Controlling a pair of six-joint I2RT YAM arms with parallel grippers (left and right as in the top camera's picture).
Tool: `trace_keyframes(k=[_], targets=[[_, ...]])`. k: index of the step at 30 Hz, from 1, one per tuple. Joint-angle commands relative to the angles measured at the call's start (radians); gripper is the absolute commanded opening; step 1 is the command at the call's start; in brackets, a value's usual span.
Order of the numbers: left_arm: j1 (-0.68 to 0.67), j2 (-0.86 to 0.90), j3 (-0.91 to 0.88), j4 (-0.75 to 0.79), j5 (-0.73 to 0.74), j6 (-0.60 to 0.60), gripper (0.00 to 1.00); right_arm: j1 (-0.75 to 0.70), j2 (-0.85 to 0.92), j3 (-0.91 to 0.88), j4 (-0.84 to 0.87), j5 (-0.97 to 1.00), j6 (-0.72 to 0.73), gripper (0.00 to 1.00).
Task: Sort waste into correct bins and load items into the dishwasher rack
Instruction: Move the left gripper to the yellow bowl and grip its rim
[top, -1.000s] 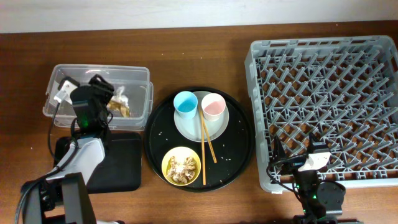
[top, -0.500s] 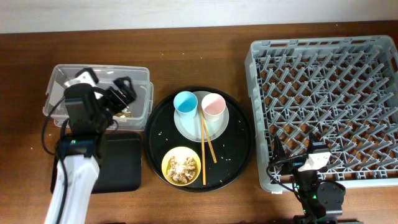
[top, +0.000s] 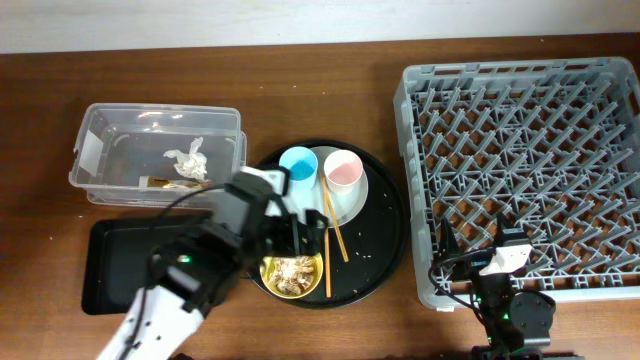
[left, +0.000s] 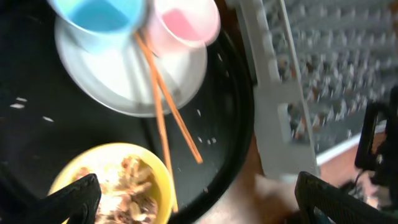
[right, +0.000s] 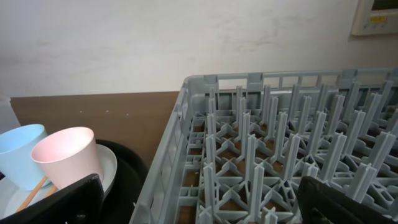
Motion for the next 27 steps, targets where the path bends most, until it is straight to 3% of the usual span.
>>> trace_keyframes(k=[1, 3, 4, 9, 10, 17, 27], targets=[[-0.113, 0.066, 0.0, -0.002, -0.186, -0.035, 0.96, 0.005, -0.005, -0.005, -0.006, -0.002, 0.004, 0.98], [-0.167, 0.119, 0.0, -0.001, -0.234, -0.057, 0.89, 0.005, -0.005, -0.005, -0.005, -0.002, 0.004, 0.98], [-0.185, 0.143, 0.0, -0.001, -0.243, -0.059, 0.76, 0.005, -0.005, -0.005, -0.005, -0.002, 0.004, 0.98], [-0.249, 0.269, 0.0, -0.001, -0.253, -0.061, 0.37, 0.005, -0.005, -0.005, -0.006, -0.002, 0.004, 0.98], [-0.257, 0.295, 0.0, 0.0, -0.256, -0.061, 0.34, 0.005, -0.005, -0.005, -0.005, -0.002, 0.004, 0.98], [-0.262, 0.414, 0.0, 0.013, -0.271, -0.061, 0.23, 0.005, -0.005, -0.005, -0.006, -0.002, 0.004, 0.99], [-0.267, 0.436, -0.003, 0.006, -0.251, -0.076, 0.21, 0.005, -0.005, -0.005, -0.006, -0.002, 0.004, 0.98]])
